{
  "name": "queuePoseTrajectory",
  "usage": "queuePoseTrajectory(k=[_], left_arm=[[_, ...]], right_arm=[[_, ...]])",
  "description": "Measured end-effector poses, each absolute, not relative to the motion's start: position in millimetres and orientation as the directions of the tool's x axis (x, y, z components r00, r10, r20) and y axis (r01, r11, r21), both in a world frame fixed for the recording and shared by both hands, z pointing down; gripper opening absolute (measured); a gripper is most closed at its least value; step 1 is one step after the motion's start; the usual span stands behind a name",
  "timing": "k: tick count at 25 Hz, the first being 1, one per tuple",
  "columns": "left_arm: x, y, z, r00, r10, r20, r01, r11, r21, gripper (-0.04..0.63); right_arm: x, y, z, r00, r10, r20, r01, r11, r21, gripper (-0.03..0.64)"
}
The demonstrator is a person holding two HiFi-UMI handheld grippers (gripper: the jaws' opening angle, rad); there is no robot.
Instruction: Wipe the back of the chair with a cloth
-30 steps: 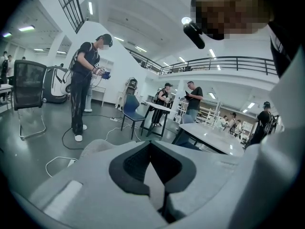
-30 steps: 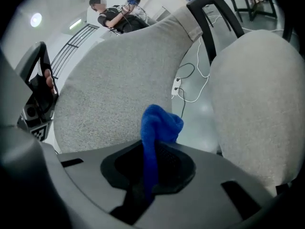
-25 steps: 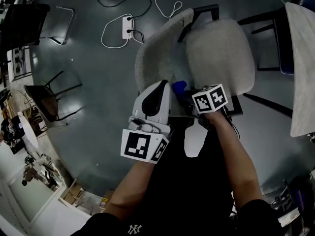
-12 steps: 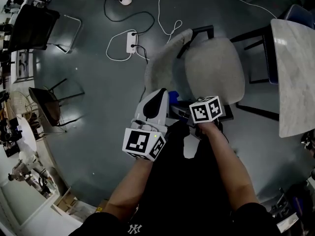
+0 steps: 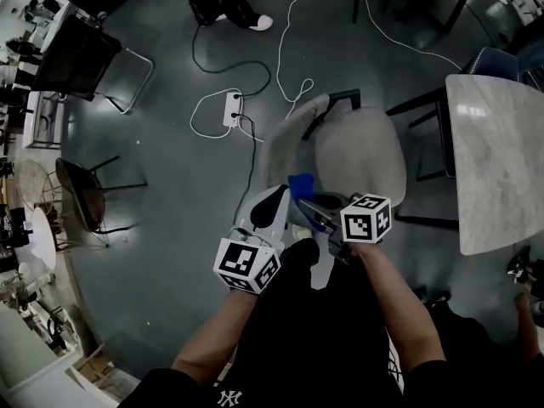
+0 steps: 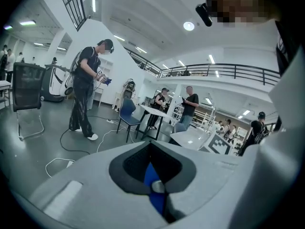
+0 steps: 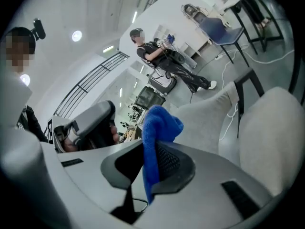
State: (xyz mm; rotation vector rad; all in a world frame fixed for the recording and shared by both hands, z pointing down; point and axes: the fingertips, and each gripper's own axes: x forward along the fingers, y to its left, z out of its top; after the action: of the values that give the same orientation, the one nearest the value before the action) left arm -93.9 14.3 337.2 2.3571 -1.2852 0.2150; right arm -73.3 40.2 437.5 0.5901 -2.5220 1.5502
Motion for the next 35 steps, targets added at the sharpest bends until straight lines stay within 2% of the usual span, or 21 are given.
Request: queuePoseTrajectory(k=[8,16,23,35], left_arm=[[-80.1,22.2,263.1,0.616,-0.744,0.259,-0.781,-0.533,0.327,0.008],[-78.4,19.6,200.9,0.638,-0.750,0.174,-0.757,-0.570,0.320,0.008],[-77.1,18.3,158.3,0.662,-0.743,0.103,-0.733,-0.612,0.295,0.008],[-70.5,9.5,120.4,0.668,-0.743,0.049,-0.726,-0.635,0.264,0.008]], right_arm=[[-48.1,32.7,328.2,-0.863,-0.414,0.289,-0.489,0.545,-0.681,0.060],[-36.9,24.9,238.1,-0.831,-0.502,0.240,-0.543,0.639,-0.545,0.060],[-36.3,21.3,189.4,-0.812,-0.553,0.187,-0.571,0.688,-0.448,0.058],[-29.8,10.0,148.1,-0.810,-0.567,0.149,-0.575,0.717,-0.394,0.058]])
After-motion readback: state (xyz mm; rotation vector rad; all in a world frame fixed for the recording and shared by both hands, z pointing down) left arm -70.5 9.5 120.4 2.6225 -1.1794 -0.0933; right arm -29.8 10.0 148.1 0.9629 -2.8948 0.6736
